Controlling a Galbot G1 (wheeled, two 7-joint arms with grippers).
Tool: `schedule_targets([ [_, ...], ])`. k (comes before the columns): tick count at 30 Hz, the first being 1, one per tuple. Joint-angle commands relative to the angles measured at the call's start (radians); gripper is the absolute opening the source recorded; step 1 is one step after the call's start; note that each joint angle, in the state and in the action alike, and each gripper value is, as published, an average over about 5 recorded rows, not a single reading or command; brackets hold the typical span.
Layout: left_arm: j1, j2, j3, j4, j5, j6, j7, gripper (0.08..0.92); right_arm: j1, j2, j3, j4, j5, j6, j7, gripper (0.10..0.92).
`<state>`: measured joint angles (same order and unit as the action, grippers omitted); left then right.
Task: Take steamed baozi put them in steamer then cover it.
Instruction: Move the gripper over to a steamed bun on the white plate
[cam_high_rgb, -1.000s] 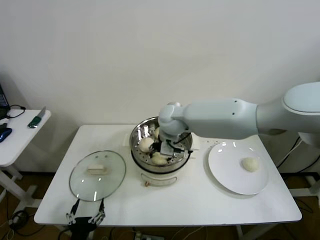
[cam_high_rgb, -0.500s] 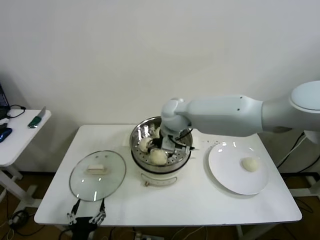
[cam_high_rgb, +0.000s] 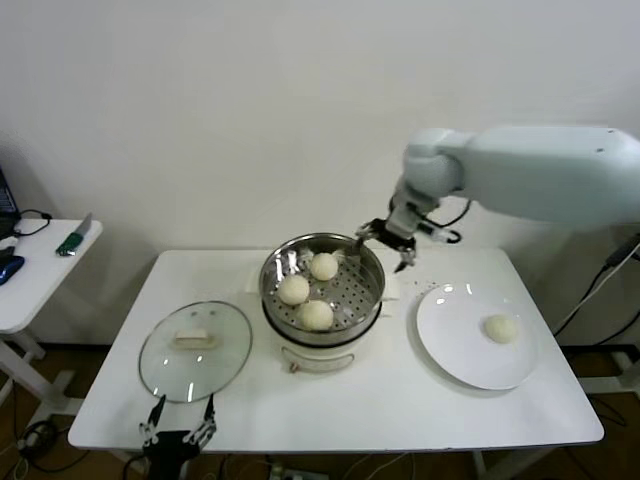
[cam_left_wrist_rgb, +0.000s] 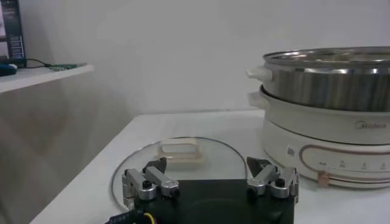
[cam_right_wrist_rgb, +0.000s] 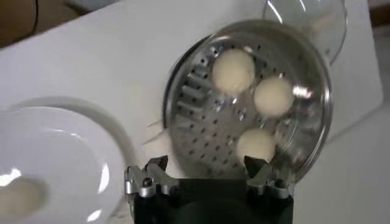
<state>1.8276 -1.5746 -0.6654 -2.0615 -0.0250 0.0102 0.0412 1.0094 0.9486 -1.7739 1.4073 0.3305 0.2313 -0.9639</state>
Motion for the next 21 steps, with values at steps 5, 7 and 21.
schedule_targets([
  [5, 0.002, 0.006, -0.003, -0.004, -0.003, 0.001, 0.001, 0.823, -0.098, -0.353, -0.072, -0.106, 0.064, -0.234, -0.095, 0.823],
  [7, 0.005, 0.007, -0.006, -0.006, -0.004, 0.0, 0.001, 0.823, -0.166, -0.377, -0.031, -0.14, 0.02, -0.234, -0.096, 0.823],
  [21, 0.024, -0.011, -0.027, -0.003, 0.001, -0.001, -0.001, 0.823, -0.604, -0.3, 0.364, -0.449, -0.188, -0.171, -0.082, 0.823],
])
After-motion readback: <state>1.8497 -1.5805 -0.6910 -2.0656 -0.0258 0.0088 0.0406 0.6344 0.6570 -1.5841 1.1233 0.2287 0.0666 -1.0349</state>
